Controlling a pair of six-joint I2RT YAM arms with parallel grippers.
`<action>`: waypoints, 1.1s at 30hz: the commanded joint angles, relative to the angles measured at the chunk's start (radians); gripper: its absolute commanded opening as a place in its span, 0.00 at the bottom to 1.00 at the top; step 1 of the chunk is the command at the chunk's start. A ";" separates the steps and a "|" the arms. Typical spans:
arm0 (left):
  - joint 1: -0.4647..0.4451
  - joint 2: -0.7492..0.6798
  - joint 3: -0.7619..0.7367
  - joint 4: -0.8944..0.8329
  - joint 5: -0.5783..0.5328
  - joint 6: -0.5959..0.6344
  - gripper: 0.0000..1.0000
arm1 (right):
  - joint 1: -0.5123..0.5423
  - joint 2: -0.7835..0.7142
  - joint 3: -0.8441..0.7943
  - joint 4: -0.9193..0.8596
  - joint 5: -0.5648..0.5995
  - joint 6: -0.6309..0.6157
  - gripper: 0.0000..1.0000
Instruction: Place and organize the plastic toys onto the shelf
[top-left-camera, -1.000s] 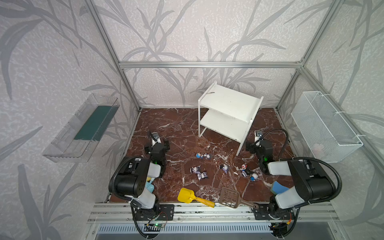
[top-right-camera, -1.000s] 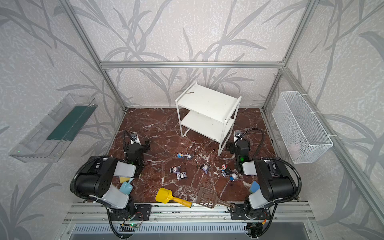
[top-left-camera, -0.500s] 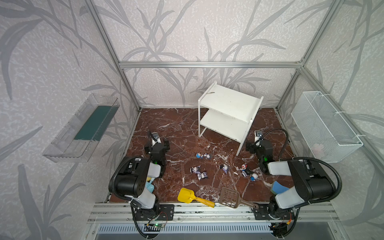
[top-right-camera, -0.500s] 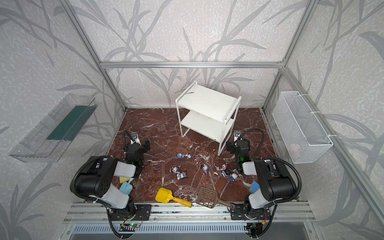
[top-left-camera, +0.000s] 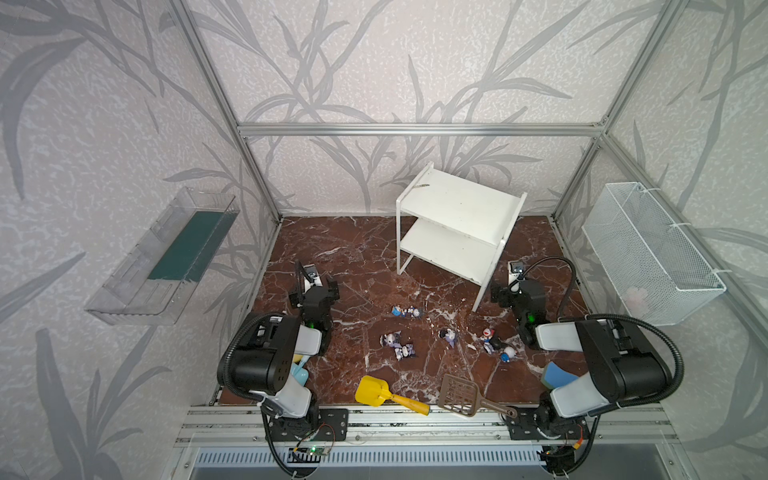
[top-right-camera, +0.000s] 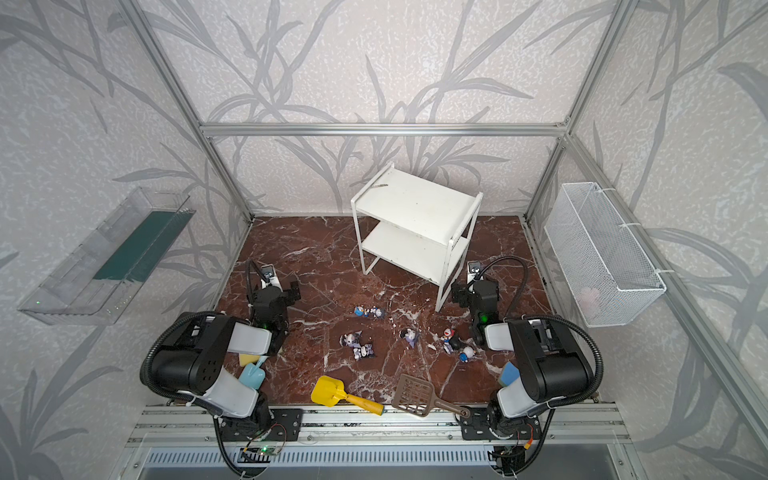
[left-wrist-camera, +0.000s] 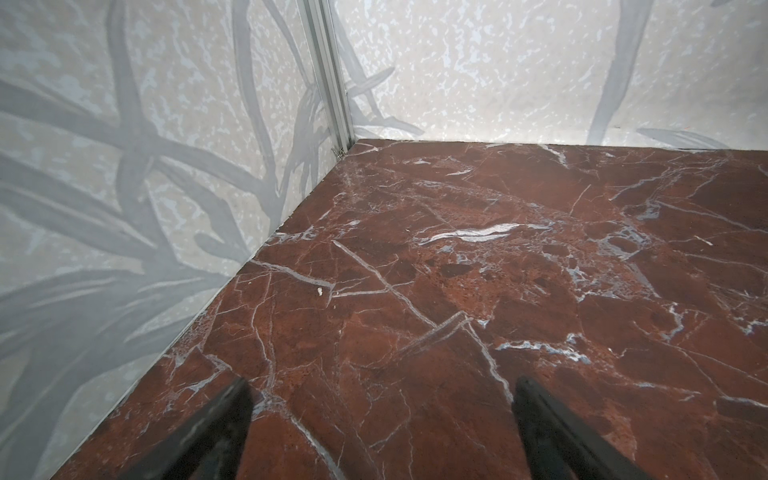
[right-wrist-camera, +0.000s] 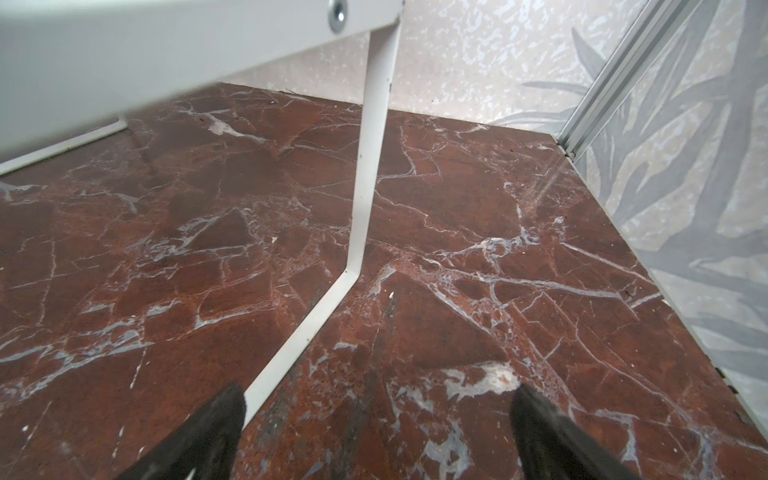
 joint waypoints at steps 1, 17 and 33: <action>0.006 0.004 0.016 0.022 0.007 0.001 0.99 | -0.003 -0.002 0.013 0.016 -0.005 -0.011 0.99; 0.003 -0.010 -0.002 0.045 0.033 0.014 0.99 | -0.001 -0.003 0.012 0.016 -0.006 -0.011 0.99; -0.053 -0.251 0.117 -0.335 -0.078 0.051 0.99 | -0.001 -0.003 0.011 0.017 -0.005 -0.011 0.99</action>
